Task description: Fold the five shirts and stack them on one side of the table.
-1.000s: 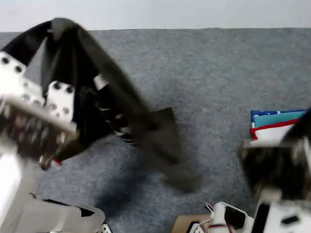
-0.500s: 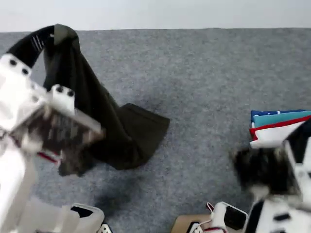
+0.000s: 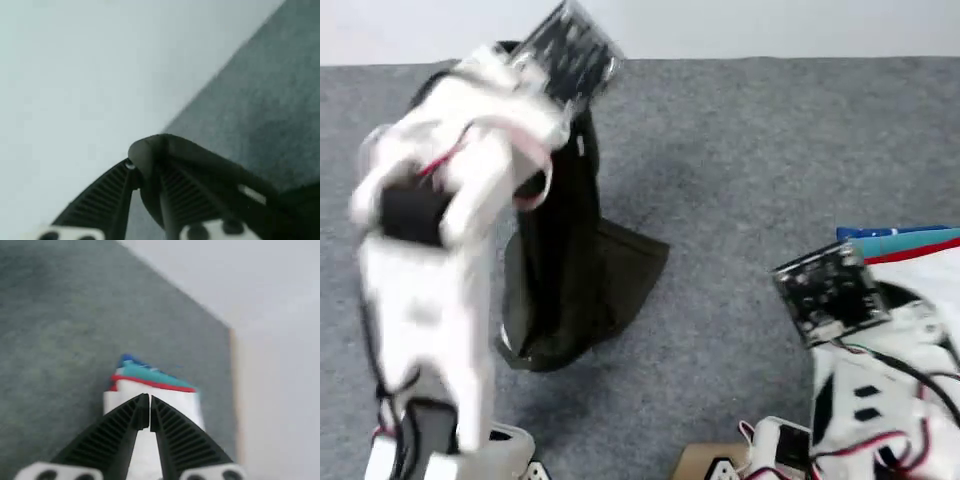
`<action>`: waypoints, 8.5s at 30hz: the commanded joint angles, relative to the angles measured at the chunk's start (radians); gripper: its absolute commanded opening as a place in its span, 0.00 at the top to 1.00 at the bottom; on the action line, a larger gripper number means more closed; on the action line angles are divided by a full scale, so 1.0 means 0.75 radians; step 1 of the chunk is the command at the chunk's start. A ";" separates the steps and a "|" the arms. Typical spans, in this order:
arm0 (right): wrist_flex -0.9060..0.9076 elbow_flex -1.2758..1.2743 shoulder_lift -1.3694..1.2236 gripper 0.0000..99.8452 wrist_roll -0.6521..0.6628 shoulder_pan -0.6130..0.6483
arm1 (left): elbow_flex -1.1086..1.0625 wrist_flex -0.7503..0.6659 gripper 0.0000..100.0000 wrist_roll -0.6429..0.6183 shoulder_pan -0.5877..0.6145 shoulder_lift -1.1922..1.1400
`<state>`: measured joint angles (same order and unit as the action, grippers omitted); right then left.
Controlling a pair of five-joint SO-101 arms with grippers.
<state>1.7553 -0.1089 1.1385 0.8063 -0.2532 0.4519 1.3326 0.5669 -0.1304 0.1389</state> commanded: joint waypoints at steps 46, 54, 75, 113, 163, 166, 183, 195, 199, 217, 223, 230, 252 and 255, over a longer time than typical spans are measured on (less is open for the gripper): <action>-0.365 0.857 -2.206 0.78 -1.019 1.251 | -0.498 -0.102 1.00 0.323 0.874 -0.704; -0.375 0.957 -2.452 0.87 -1.011 1.222 | -0.498 -0.102 1.00 0.323 0.876 -0.694; -0.161 0.972 -1.859 0.99 -0.417 0.983 | -0.396 0.039 1.00 0.260 0.687 -0.387; 0.042 1.506 -2.419 0.75 -0.374 0.971 | -0.627 0.027 1.00 0.217 0.614 -0.319; -0.179 1.209 -2.632 0.99 -0.401 0.948 | -0.926 -0.176 1.00 0.217 0.567 -0.303; -0.120 1.264 -2.577 0.99 -0.391 0.907 | -0.918 -0.170 1.00 0.217 0.567 -0.303; 0.052 1.373 -2.536 0.88 -0.466 0.866 | -0.918 -0.168 1.00 0.217 0.567 -0.303; -0.007 1.242 -2.607 0.87 -0.491 0.885 | -0.918 -0.170 1.00 0.217 0.567 -0.309; -0.021 1.242 -2.675 0.87 -0.491 0.848 | -0.918 -0.170 1.00 0.217 0.567 -0.315; -0.058 1.328 -2.773 0.77 -0.538 0.852 | -0.918 -0.176 1.00 0.217 0.567 -0.317; -0.089 1.336 -2.798 0.77 -0.536 0.852 | -0.920 -0.178 1.00 0.217 0.567 -0.317; -0.107 1.340 -2.908 0.83 -0.536 0.854 | -0.920 -0.178 1.00 0.217 0.567 -0.317; 0.052 1.716 -2.507 0.99 -0.309 0.729 | -0.568 0.002 1.00 0.217 0.477 -0.080; 0.052 1.714 -2.343 0.99 -0.309 0.709 | -0.508 -0.008 1.00 0.217 0.462 0.029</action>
<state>1.7538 1.1247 -0.7979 0.5654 0.3053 -0.0008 1.3203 0.7373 0.2302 0.0483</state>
